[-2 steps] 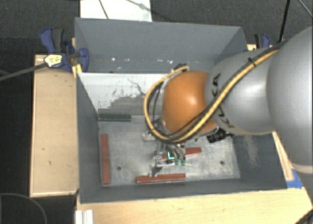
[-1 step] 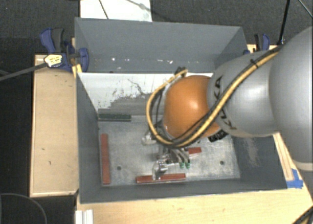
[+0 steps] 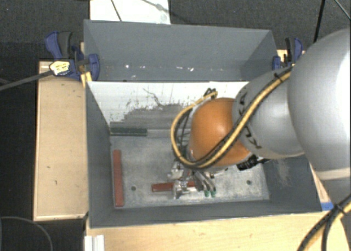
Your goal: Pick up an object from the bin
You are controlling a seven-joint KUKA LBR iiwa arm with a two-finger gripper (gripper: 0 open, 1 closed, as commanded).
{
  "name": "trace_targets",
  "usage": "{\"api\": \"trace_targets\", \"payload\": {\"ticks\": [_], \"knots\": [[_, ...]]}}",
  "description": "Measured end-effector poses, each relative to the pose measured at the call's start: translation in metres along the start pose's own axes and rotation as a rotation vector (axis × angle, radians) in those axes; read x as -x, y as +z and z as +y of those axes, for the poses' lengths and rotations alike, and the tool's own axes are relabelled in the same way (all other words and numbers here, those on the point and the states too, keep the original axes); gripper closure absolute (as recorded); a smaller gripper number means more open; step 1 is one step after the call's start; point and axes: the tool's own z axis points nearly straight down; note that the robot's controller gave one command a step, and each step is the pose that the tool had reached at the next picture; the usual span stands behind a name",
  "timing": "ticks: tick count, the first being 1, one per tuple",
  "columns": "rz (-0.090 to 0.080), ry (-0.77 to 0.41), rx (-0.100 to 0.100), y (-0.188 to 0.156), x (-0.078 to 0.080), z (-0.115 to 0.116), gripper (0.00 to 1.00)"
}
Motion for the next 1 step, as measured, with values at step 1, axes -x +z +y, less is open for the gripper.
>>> {"api": "trace_targets", "payload": {"ticks": [1], "knots": [[-0.010, 0.006, -0.001, 0.0033, 0.0015, -0.0016, 0.00]]}}
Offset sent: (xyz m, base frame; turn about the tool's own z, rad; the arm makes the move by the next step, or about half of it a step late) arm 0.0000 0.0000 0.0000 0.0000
